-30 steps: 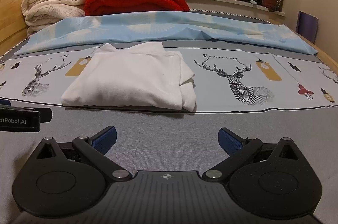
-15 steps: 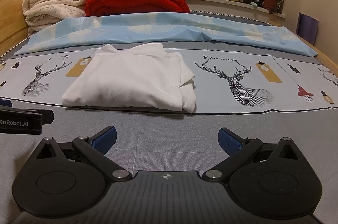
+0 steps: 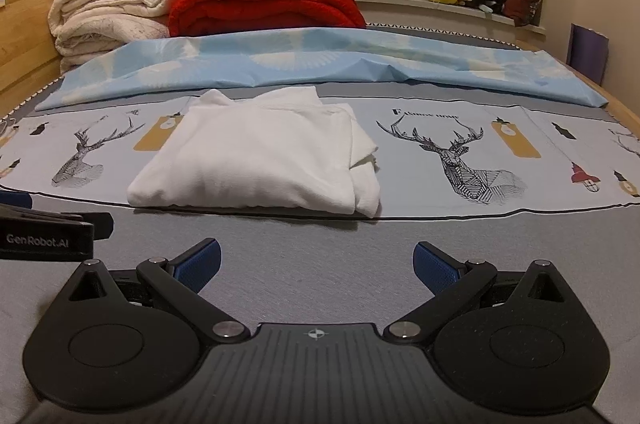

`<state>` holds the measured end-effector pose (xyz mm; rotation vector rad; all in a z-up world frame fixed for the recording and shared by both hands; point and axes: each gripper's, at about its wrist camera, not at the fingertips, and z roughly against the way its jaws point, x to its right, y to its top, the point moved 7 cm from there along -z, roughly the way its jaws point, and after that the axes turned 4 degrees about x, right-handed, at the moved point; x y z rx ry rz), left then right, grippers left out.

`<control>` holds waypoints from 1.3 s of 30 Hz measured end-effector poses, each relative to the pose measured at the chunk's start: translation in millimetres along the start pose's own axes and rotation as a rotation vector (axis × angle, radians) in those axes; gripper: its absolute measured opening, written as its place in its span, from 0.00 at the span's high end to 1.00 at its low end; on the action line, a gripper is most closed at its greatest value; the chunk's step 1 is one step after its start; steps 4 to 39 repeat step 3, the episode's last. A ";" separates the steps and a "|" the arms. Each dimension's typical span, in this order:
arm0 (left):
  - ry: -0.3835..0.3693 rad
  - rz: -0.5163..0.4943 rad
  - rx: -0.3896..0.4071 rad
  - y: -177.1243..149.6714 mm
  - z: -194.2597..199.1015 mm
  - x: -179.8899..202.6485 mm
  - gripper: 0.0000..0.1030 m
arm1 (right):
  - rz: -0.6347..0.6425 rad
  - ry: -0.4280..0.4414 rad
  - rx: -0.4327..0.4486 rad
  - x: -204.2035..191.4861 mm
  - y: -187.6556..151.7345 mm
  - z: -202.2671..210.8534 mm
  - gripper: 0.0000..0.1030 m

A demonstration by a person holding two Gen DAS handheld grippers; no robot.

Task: Fold small clothes

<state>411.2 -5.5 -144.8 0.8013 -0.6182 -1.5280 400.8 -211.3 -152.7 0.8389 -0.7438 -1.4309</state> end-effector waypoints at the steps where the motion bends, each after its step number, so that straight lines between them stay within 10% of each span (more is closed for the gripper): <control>1: 0.003 0.001 0.001 0.1 0.1 -0.4 0.00 | 0.000 0.003 0.000 -0.5 0.0 0.0 0.02; 39: -0.007 0.008 -0.005 0.2 -0.4 -0.6 0.00 | 0.000 0.006 -0.002 -1.7 -0.4 -0.3 0.02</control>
